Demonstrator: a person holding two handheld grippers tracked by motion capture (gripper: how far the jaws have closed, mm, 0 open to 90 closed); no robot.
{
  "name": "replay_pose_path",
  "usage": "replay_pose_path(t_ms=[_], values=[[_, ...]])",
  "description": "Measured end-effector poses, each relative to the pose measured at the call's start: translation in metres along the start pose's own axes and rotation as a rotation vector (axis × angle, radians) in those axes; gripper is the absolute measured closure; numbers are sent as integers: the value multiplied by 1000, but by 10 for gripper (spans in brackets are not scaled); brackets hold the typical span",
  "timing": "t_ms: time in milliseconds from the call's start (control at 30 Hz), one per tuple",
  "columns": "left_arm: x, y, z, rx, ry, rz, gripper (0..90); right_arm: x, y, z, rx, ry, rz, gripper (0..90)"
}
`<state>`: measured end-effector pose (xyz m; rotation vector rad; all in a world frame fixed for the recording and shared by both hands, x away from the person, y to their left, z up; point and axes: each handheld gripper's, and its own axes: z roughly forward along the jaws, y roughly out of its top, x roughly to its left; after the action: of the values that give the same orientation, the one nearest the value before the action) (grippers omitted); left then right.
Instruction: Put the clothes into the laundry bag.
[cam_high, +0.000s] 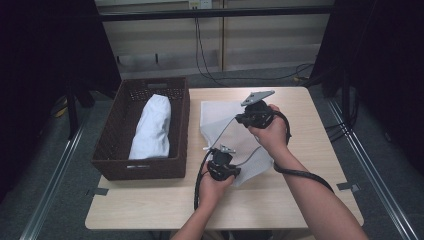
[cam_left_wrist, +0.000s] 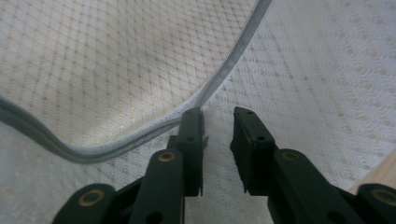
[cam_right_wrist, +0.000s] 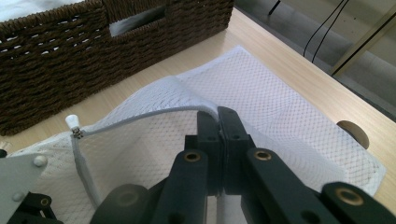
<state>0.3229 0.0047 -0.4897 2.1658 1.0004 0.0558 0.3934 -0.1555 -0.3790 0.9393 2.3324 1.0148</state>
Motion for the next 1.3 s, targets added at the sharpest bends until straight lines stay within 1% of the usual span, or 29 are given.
replay_pose_path(t_ms=[33, 67, 133, 167, 200, 233, 267, 300, 333, 367, 400, 433, 467, 567, 600, 633, 700, 767, 833, 867, 900, 933, 967, 1000, 1067, 1100, 1133, 1233, 1300], values=[[1, 1, -2, 12, -4, 9, 701, 0, 0, 1, -4, -1, -1, 891], [1, 2, -3, 12, -6, 11, 683, 0, 0, 1, 0, 0, -3, 892], [0, 3, -5, 12, 1, 5, 646, 1, 0, 1, 1, -5, 2, 891], [1, 4, -7, 10, -1, 15, 633, 1, 0, 1, 6, -6, 10, 892], [0, 5, -8, 3, 4, 6, 612, 1, 0, 1, 5, -8, 10, 892], [0, 6, -9, -2, 4, 5, 578, 1, 0, 2, 0, -6, 3, 891], [0, 6, -11, 1, 2, 10, 557, 1, -1, 2, 10, -10, 10, 892], [0, 7, -13, 9, 2, 25, 534, 0, -1, 2, 4, -8, 3, 892], [-1, 8, -14, 1, 1, 19, 515, -1, -1, 3, 5, -8, 10, 892], [0, 10, -17, 11, 1, 31, 510, -1, -1, 3, 6, -11, 9, 891], [0, 11, -18, -1, 5, 17, 484, -1, -1, 3, 7, -13, 8, 892], [1, 12, -20, 5, 5, 29, 455, -1, -1, 4, 10, -11, 10, 892], [1, 14, -22, 0, 4, 28, 445, -1, -1, 4, 9, -10, 7, 892], [1, 18, -26, -4, 7, 31, 372, -1, -1, 5, 11, -3, 10, 892], [1, 20, -28, 2, 2, 31, 362, 0, -1, 6, 12, -2, 9, 892], [2, 22, -29, 8, -7, 43, 334, 0, -1, 6, 12, -4, 8, 892], [3, 26, -32, -2, -5, 32, 302, 1, -1, 7, 8, -4, 5, 892], [6, 30, -36, 6, -8, 33, 243, 1, -1, 7, 10, -5, 6, 891], [7, 33, -38, 2, 0, 28, 222, 2, -1, 7, 19, -7, 6, 891], [8, 35, -39, -1, -6, 23, 205, 3, -2, 7, 23, -11, 8, 891], [8, 35, -39, -1, -6, 23, 197, 3, -2, 8, 20, -4, 1, 892], [8, 38, -42, 1, -16, 19, 186, 3, -2, 8, 22, -6, 2, 891], [8, 40, -43, 7, -12, 20, 168, 4, -2, 8, 22, -7, 6, 891], [8, 41, -44, 0, -17, 19, 158, 4, -2, 8, 22, -7, 8, 892], [8, 44, -47, -7, -17, 10, 148, 3, -2, 8, 18, -4, 4, 891], [9, 46, -49, -6, -18, 17, 140, 4, -2, 8, 20, -4, 12, 891], [10, 48, -51, -6, -12, 13, 134, 4, -2, 8, 20, -5, 9, 891], [12, 53, -57, -7, -8, 18, 125, 3, -2, 8, 20, -8, 9, 892], [14, 56, -61, -13, -6, 8, 116, 3, -2, 8, 23, -9, 10, 892]])
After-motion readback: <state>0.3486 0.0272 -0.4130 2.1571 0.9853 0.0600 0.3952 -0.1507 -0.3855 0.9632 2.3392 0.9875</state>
